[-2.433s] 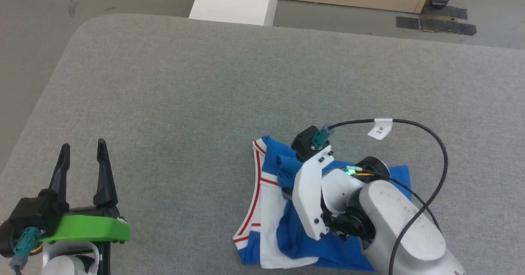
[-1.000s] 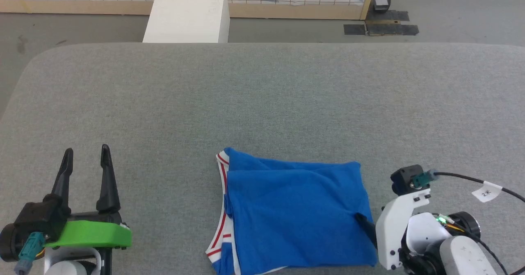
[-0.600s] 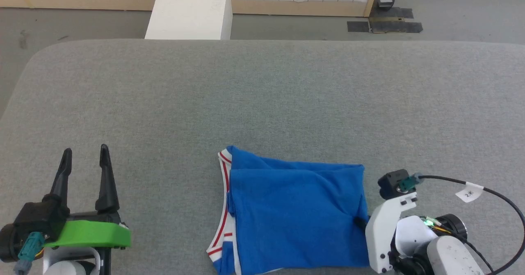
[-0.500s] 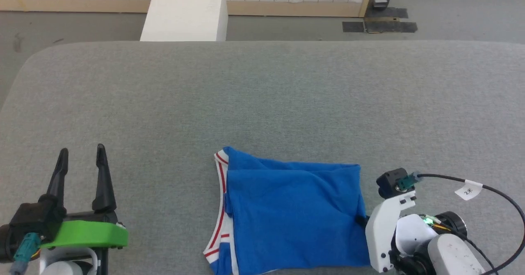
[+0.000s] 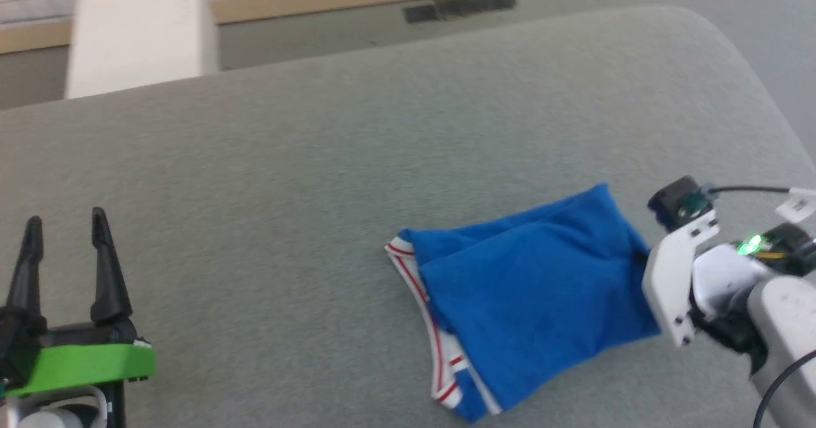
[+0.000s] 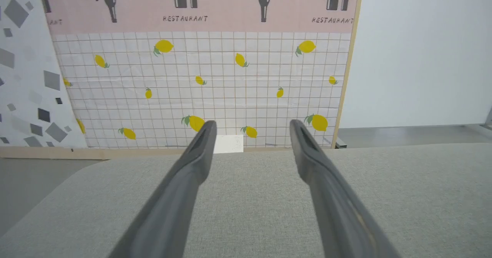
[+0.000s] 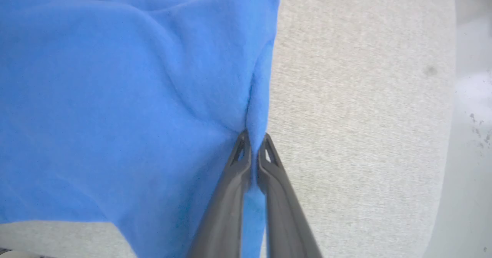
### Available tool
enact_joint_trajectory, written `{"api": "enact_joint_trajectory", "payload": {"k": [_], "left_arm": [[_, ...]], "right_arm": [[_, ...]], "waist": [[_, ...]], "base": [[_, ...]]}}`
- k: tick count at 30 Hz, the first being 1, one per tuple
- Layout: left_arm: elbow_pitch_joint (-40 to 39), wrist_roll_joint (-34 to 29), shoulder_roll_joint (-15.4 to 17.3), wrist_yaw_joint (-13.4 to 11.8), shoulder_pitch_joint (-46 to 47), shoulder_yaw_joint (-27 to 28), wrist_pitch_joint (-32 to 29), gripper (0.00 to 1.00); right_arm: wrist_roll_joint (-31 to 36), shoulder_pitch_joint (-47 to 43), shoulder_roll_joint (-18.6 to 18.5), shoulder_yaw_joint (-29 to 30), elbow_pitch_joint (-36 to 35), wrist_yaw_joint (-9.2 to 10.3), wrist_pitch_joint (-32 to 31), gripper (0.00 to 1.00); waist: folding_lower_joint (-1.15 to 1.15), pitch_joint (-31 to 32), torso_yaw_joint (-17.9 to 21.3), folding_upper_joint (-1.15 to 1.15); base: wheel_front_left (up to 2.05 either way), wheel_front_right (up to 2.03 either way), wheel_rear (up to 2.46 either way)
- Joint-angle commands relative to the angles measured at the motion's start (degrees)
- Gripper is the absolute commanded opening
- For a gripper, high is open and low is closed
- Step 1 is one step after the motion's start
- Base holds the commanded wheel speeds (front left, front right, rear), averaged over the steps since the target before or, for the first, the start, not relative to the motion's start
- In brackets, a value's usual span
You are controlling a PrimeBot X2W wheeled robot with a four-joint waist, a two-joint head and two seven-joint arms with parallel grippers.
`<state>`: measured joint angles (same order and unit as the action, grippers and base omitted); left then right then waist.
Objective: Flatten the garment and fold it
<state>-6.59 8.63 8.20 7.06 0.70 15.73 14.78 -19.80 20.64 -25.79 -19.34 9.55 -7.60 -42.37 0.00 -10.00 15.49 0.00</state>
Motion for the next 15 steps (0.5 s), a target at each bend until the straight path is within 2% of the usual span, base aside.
{"api": "enact_joint_trajectory", "payload": {"k": [1, 6, 15], "left_arm": [[-0.8, -0.1, 1.1, 0.2, 0.1, 0.3, 0.2, 1.0], [-4.4, -0.3, 4.7, 0.2, 1.4, 0.8, -1.2, 1.0], [-11.6, 0.2, 9.2, 0.3, 1.8, 3.0, -5.5, 1.0]], "right_arm": [[-0.2, 2.4, -1.1, -0.4, 0.9, 0.11, 1.2, 0.0], [0.8, 8.7, -3.4, 1.5, 7.0, 0.11, 6.2, 0.0], [6.6, 14.4, -3.2, 12.1, 16.4, 0.11, 12.4, 0.0]], "waist": [[0.0, -6.8, 10.8, 0.0], [0.0, -12.8, 14.3, 0.0], [0.0, -20.4, 13.3, 0.0]], "base": [[0.0, 0.0, 0.0], [0.0, 0.0, 0.0], [0.0, 0.0, 0.0]]}}
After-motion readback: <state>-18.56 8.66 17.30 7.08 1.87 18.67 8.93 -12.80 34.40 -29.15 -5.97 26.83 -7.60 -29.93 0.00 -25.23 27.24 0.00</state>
